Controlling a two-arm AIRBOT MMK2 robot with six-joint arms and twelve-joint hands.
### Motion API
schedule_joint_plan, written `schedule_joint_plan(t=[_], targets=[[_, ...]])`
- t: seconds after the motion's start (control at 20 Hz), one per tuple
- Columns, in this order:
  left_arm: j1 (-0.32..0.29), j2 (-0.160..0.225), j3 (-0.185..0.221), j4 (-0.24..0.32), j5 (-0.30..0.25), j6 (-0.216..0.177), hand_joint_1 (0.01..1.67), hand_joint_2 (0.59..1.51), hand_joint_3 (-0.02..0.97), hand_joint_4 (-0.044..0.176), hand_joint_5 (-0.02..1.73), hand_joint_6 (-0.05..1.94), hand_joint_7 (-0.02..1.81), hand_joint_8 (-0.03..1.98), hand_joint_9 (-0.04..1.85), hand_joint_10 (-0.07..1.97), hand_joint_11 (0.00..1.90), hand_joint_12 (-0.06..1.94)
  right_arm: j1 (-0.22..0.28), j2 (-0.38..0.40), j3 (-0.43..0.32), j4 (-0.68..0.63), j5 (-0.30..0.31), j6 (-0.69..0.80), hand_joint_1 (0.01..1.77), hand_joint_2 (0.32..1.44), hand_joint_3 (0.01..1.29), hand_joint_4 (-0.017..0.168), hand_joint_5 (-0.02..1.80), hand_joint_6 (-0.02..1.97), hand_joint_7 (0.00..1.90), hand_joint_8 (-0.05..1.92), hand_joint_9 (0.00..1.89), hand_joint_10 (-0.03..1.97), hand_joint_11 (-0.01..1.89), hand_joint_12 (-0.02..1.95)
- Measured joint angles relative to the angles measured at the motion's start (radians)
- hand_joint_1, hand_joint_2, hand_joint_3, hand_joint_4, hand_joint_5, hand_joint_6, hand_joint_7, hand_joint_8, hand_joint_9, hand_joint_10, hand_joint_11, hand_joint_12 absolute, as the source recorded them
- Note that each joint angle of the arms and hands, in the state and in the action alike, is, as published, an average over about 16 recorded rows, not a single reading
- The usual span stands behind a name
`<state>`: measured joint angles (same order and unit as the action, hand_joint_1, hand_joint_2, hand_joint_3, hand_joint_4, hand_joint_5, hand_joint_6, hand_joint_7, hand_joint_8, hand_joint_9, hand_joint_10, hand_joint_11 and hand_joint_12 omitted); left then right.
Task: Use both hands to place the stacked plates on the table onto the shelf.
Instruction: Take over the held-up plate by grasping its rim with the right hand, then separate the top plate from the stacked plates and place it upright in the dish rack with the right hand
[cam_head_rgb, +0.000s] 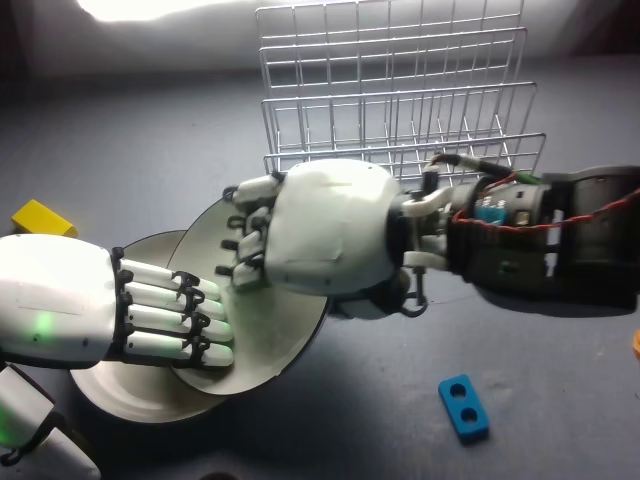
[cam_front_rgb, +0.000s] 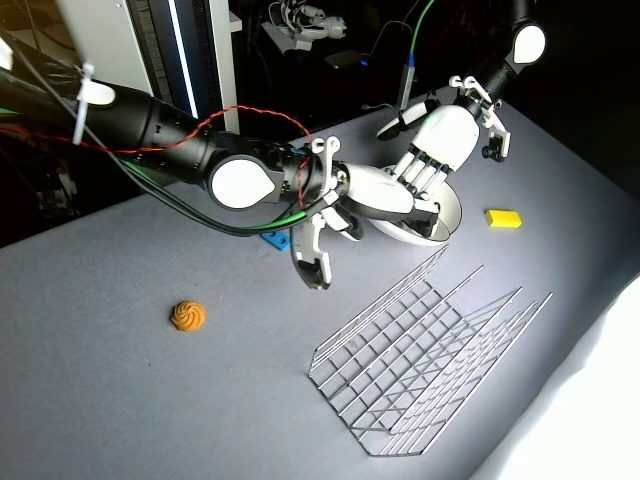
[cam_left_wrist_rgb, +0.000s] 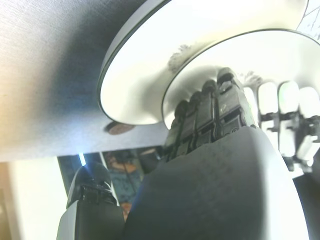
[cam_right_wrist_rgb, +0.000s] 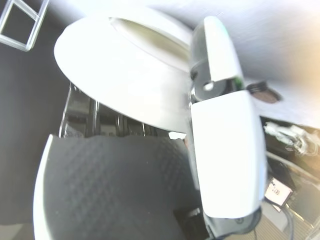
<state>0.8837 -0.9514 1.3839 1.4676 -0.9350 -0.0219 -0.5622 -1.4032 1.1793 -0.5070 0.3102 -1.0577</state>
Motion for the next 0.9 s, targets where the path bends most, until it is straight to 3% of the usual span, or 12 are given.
schedule_joint_plan(t=[0.3,0.65,0.9], targets=[[-0.005,0.002,0.001,0.000,-0.001,-0.001,0.02,1.087,0.018,-0.002,0.02,-0.01,-0.01,-0.02,0.01,-0.01,0.02,-0.02,0.009,-0.033,0.027,-0.004,0.020,-0.010,1.16,1.02,0.02,-0.004,0.71,0.10,0.76,0.01,0.79,0.00,0.47,0.93],[-0.028,0.028,-0.015,0.009,0.001,-0.014,0.02,1.089,0.018,-0.002,0.03,0.00,0.00,-0.01,0.01,-0.01,0.02,-0.02,0.017,-0.040,0.026,-0.006,0.044,-0.016,1.17,0.97,0.02,-0.003,0.80,0.37,0.90,0.21,1.00,0.08,0.71,0.92],[-0.067,0.078,-0.039,0.020,-0.002,-0.037,0.02,1.090,0.018,-0.002,0.03,0.01,0.01,0.01,0.02,0.00,0.02,-0.02,0.024,-0.035,0.010,-0.003,0.054,-0.019,1.18,0.95,0.02,-0.003,0.82,0.57,0.93,0.42,1.04,0.36,0.77,0.96]])
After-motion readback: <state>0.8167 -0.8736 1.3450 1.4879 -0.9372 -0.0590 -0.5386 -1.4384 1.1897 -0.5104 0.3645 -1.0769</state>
